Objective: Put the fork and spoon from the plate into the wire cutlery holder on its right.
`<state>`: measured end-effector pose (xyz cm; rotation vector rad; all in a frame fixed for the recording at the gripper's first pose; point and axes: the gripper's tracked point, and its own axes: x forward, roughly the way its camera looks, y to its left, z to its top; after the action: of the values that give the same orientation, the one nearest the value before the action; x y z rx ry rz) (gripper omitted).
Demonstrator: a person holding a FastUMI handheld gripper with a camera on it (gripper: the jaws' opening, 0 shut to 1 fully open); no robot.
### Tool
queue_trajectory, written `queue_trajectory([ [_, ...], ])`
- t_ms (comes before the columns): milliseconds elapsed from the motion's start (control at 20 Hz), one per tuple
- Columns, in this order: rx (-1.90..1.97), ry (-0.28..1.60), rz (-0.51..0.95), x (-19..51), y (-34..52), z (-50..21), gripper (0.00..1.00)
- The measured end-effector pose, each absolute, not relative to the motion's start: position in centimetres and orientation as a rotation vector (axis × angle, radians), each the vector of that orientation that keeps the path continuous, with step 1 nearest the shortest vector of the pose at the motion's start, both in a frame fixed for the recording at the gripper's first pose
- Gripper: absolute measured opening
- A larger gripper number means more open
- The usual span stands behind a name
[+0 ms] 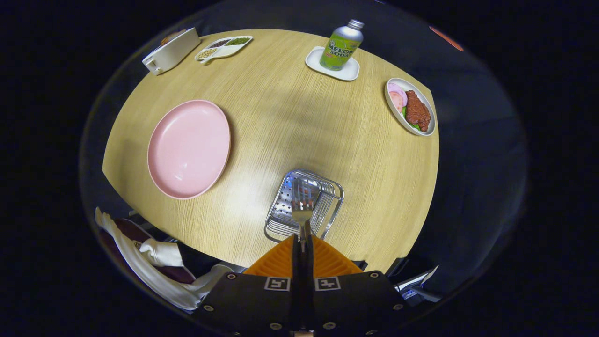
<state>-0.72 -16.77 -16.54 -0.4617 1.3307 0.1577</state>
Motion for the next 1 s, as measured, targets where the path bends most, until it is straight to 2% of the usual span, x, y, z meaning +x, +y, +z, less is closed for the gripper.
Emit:
queue_trajectory([
  [300, -0.460, 1.334, 0.138, 0.0, -16.9, -16.7, 0.07],
  [500, -0.404, 1.269, 0.127, 0.5, -16.8, -15.5, 0.18],
  [600, -0.354, 1.209, 0.108, 0.9, -16.8, -14.5, 0.33],
  [650, -0.323, 1.171, 0.101, 1.2, -16.5, -14.0, 0.51],
  [700, -0.296, 1.132, 0.087, 1.7, -16.5, -13.6, 0.60],
  [750, -0.279, 1.089, 0.075, 2.2, -16.5, -13.0, 0.81],
  [850, -0.243, 0.987, 0.040, 3.7, -16.3, -11.8, 1.00],
  [1000, -0.145, 0.809, 0.036, 5.5, -14.4, -9.1, 1.00],
])
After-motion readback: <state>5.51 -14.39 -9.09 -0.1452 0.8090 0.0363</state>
